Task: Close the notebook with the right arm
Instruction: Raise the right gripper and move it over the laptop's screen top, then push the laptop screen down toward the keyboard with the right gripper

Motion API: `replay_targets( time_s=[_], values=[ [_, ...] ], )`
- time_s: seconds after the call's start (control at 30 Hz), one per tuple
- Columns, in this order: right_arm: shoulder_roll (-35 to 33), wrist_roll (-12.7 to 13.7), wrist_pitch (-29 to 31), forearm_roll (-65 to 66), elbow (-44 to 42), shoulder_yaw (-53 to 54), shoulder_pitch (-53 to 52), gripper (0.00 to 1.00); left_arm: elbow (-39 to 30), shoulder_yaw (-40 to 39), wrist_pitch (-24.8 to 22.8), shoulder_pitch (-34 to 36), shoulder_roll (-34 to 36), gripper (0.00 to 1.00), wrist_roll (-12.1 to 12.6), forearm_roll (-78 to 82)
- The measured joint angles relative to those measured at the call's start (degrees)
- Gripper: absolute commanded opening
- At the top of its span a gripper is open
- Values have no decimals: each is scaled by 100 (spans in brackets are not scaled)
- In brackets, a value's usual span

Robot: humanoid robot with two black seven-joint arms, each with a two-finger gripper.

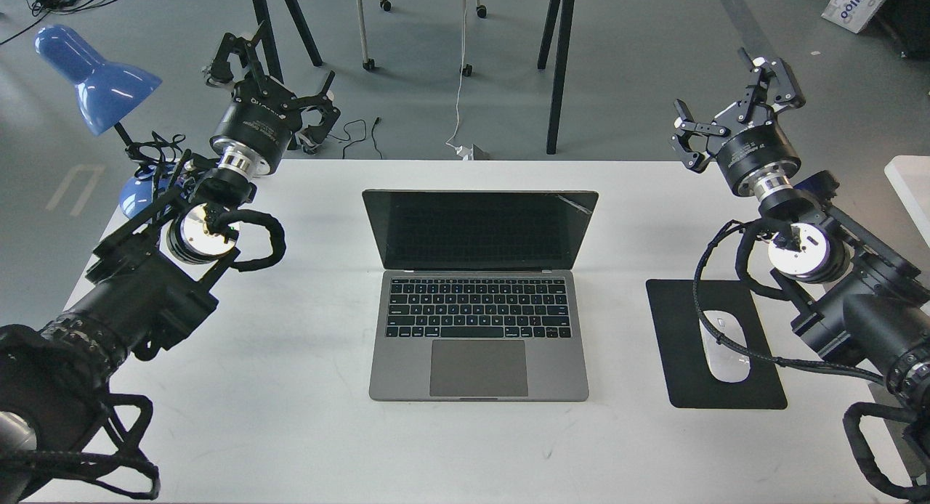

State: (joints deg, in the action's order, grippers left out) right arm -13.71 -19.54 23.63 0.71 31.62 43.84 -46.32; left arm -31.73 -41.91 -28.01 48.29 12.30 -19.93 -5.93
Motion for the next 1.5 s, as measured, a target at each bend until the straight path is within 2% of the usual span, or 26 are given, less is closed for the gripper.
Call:
replay_targets(
  time_s=[0.2,0.4,0.67,0.97,1.5],
  values=[
    [474,26,-20,8,50,-516,-104,100,0,7,0,-4,1,100,0,0],
    [614,33,-25,8,362,-1028,-80,100,0,8,0,-4,1,100,1,8],
    [481,37,0,8,925,-1496,70,100,0,8,0,-4,0,100,7,14],
    [73,8,19,99,1350,-2516,194,100,0,8,0,-4,-1,100,7,14],
    [-9,-27,6,1675,1349,-3287,388,100,0,8,0,-4,0,100,7,14]
  ],
)
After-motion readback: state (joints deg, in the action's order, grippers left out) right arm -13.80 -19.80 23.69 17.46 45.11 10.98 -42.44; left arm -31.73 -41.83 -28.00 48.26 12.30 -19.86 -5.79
